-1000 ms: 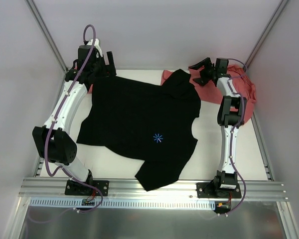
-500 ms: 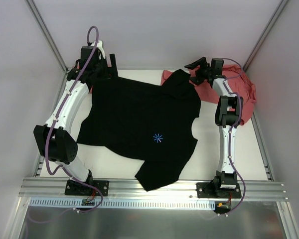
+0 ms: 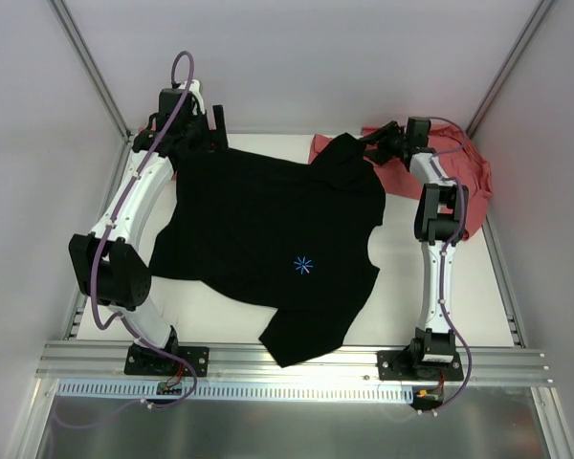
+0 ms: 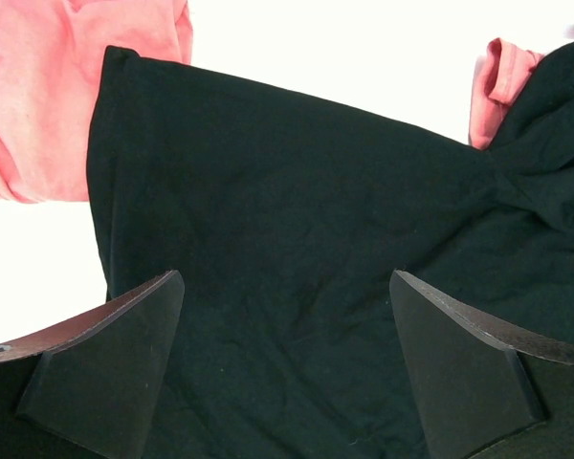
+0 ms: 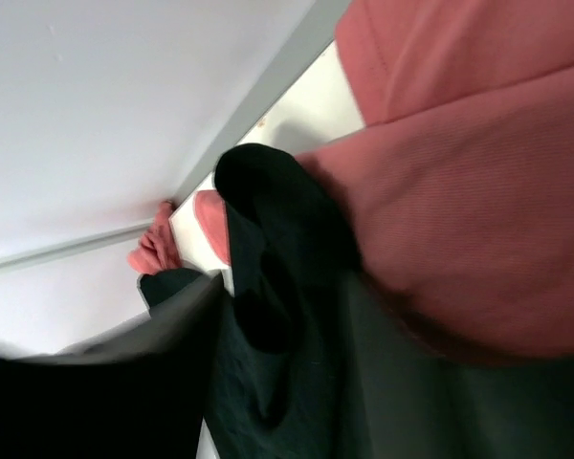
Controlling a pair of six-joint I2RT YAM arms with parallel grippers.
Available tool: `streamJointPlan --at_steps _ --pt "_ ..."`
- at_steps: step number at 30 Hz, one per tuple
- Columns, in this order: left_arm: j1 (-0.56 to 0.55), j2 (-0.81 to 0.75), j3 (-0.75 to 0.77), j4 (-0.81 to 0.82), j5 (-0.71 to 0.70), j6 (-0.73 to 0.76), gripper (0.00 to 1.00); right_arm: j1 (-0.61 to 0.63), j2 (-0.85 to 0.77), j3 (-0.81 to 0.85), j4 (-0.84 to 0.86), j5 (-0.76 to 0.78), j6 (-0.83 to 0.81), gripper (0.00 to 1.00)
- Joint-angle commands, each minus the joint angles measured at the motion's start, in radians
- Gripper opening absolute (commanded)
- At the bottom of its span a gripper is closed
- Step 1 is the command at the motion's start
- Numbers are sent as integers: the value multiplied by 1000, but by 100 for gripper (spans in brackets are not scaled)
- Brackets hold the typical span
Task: Fold and stack the t-shirts
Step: Flatten out the tshirt
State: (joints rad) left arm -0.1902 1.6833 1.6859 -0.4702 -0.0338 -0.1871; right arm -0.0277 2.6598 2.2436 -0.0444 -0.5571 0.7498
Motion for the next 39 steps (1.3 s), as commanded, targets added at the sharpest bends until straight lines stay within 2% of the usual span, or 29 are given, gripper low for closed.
streamJointPlan --at_steps 1,3,4,6,11,12,15,16,17,22,26,30,39 --pt "-8 16 55 2 11 11 92 -23 -54 7 -17 -12 -18 42" --pt "-8 27 67 -5 11 14 92 -24 -41 10 -14 -18 -9 27" --pt "-8 29 73 -5 9 17 92 -24 -38 11 -11 -20 -4 16" --pt "-6 32 81 -8 5 24 92 -24 -31 11 0 -18 9 3" --pt "-8 30 78 -18 -11 34 92 -31 -26 23 11 -15 19 0" --pt "-8 29 77 -19 -11 32 92 -32 -21 36 -4 -18 22 2" --pt "-8 30 69 -16 -11 28 92 -32 -23 45 -29 -15 10 33" --pt "-8 33 69 -15 -8 25 92 -32 -27 42 -32 -17 2 61" --pt "-8 33 72 -12 -8 23 92 -32 -28 40 -32 -18 -1 66" --pt "-8 44 87 -13 -3 20 92 -32 -21 36 -48 -20 -9 70" --pt "-8 42 87 -15 -6 24 92 -32 -21 28 -46 -17 -7 68" --pt "-8 42 84 -21 -8 26 92 -28 -11 28 -35 -18 5 59" --pt "-8 53 97 -24 -9 31 92 -6 8 28 -23 -18 28 57"
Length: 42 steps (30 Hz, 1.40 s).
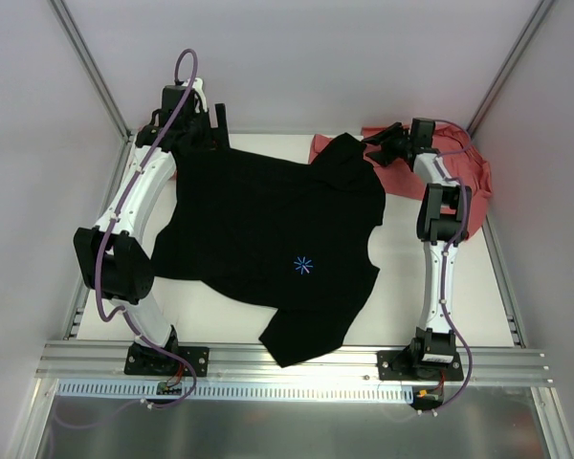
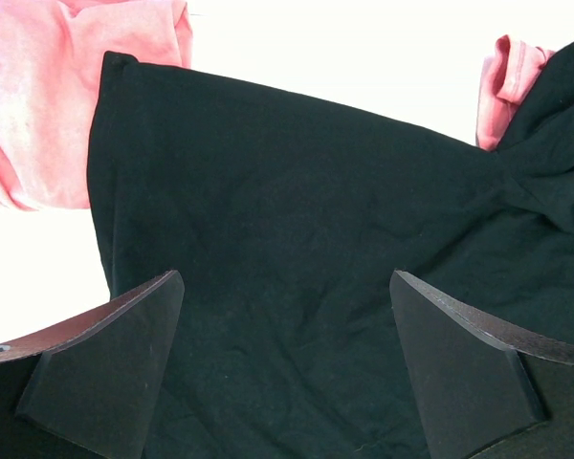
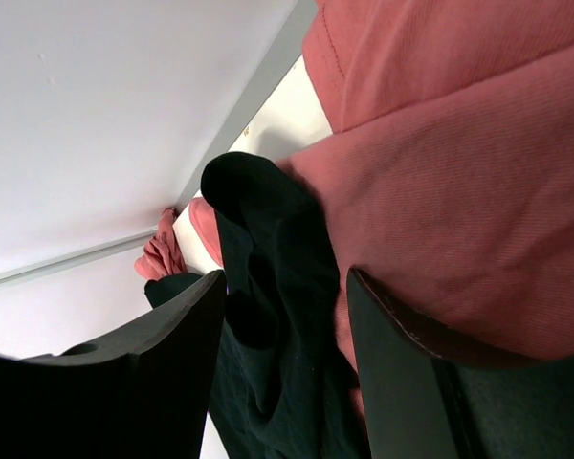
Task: Fold and stack the t-shirts
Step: Flatten out the tshirt
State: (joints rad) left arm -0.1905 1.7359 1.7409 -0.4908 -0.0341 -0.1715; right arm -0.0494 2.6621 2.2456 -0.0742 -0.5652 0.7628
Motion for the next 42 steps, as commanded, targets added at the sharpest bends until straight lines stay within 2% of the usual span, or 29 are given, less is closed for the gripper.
streamJointPlan --at_steps 1,10,13,15,16,17,27,33,42 --pt "-7 1 42 -3 -9 15 92 19 9 26 10 -9 16 57" --pt "-7 -4 31 -6 -15 26 92 39 21 25 8 -2 23 59" --pt "-7 -6 29 -6 -20 32 92 40 24 25 10 -1 23 56" --pt "-7 -7 28 -6 -21 33 92 40 28 26 11 -2 23 39" --pt "-7 -9 28 -6 -21 35 92 40 32 29 14 -4 24 23" --pt "-7 -10 23 -8 -23 35 93 42 33 32 14 -4 26 1" --pt "-6 -27 -1 1 -24 35 93 17 -11 57 22 31 3 0" --pt "-6 -30 -11 12 -16 26 92 -30 -94 131 -6 65 -46 0" --pt "-6 -58 -81 78 33 -11 92 -90 -200 129 -3 61 -103 0"
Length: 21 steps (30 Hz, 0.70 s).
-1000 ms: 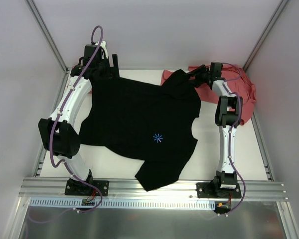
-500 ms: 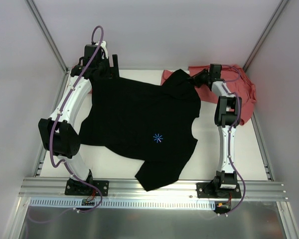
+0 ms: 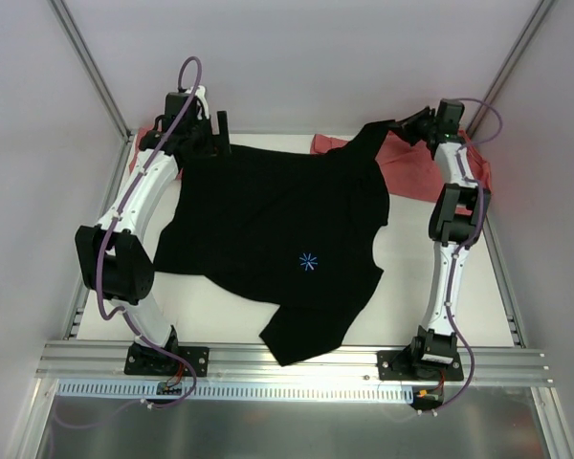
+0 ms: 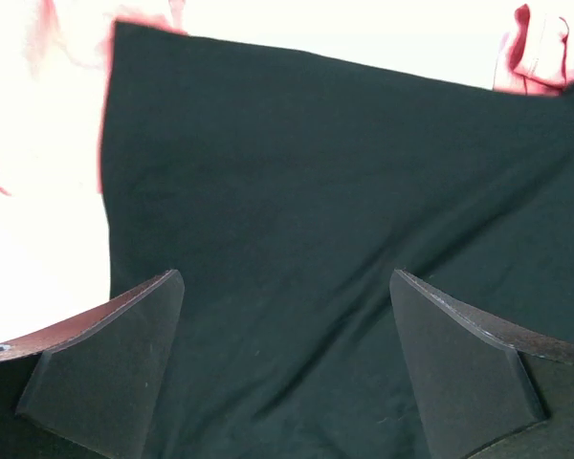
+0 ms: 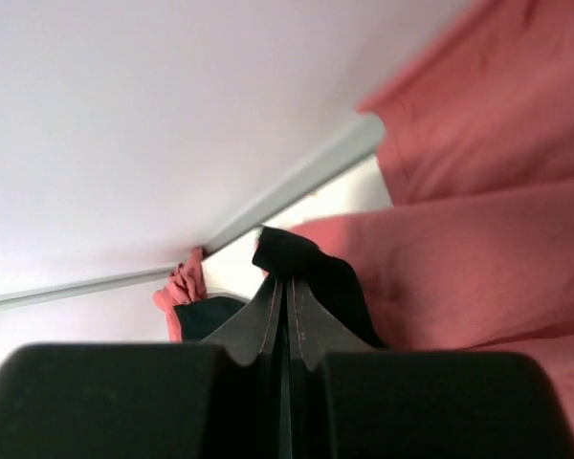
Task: Fold and stack the t-shirts
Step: Flatten out the tshirt
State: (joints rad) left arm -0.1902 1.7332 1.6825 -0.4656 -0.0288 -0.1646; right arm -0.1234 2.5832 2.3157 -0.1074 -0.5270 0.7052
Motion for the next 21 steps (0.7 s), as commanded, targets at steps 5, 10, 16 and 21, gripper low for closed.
streamJointPlan --at_steps 5,10,16,21 --pt "-6 -66 -92 87 27 -21 92 -18 -135 65 37 -1 -42 0" --pt "3 -25 -135 130 -39 -13 92 -18 -150 28 25 -25 -49 0" --pt "12 61 -34 130 -8 -50 91 -13 -167 -32 11 -62 -67 99" --pt "14 25 -58 125 12 -65 91 -1 -328 -157 -151 -36 -238 99"
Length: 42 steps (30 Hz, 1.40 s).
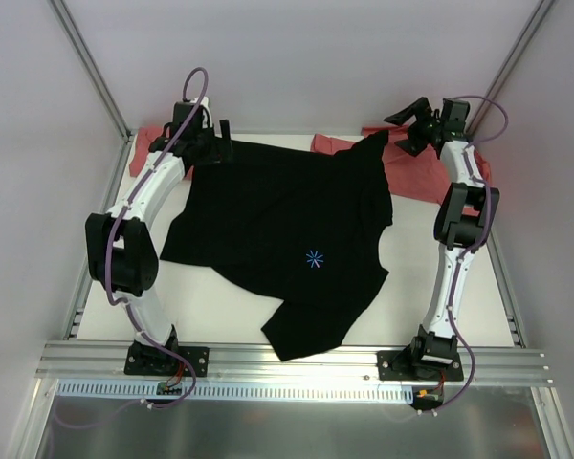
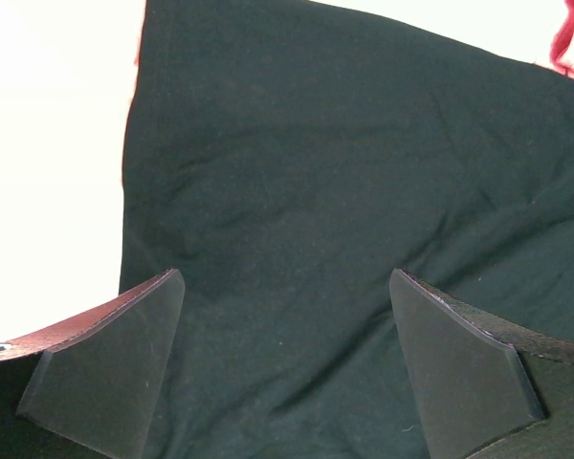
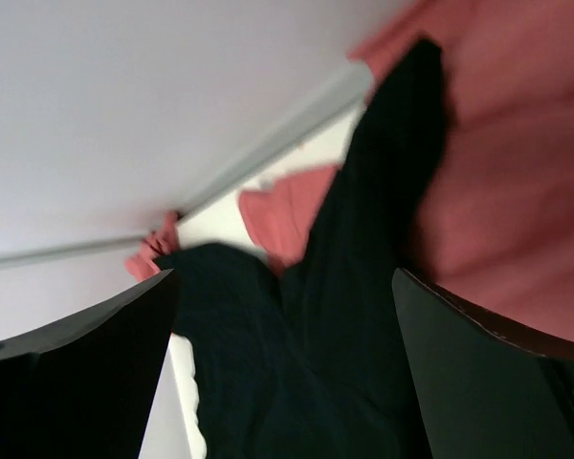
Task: Fold and stack the t-shirts
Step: Flatten out the tshirt
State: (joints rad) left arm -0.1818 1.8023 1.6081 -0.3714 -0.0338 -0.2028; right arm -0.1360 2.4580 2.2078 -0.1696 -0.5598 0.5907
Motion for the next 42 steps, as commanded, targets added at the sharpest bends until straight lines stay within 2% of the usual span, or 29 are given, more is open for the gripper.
streamJointPlan --at_steps 1,2,4,5,6,9,10,15,24,37,42 --pt "4 -58 1 31 20 -32 91 13 -244 -97 -120 9 -190 100" --pt "4 -75 -16 31 25 -38 91 13 -287 -155 -170 32 -215 99" --pt "2 -154 -75 29 32 -69 91 13 -495 -371 -189 72 -262 100" --pt "2 -155 -98 29 52 -69 91 13 -496 -452 -186 89 -273 99" --pt "1 -199 -146 37 70 -81 91 13 -608 -606 -183 103 -285 99" --pt "-1 -276 -213 29 92 -89 90 9 -787 -773 -234 155 -350 99" --pt "-2 -293 -226 25 94 -90 90 7 -827 -878 -235 161 -357 99" --pt "-1 -389 -304 20 135 -87 90 4 -961 -1112 -263 198 -359 99" --pt "-2 -514 -376 29 190 -121 90 101 -1015 -1238 -364 204 -376 95" --pt "-1 -572 -398 22 190 -130 90 231 -985 -1355 -306 190 -310 93" --pt "-2 -564 -405 28 198 -138 90 341 -972 -1311 -323 167 -296 93"
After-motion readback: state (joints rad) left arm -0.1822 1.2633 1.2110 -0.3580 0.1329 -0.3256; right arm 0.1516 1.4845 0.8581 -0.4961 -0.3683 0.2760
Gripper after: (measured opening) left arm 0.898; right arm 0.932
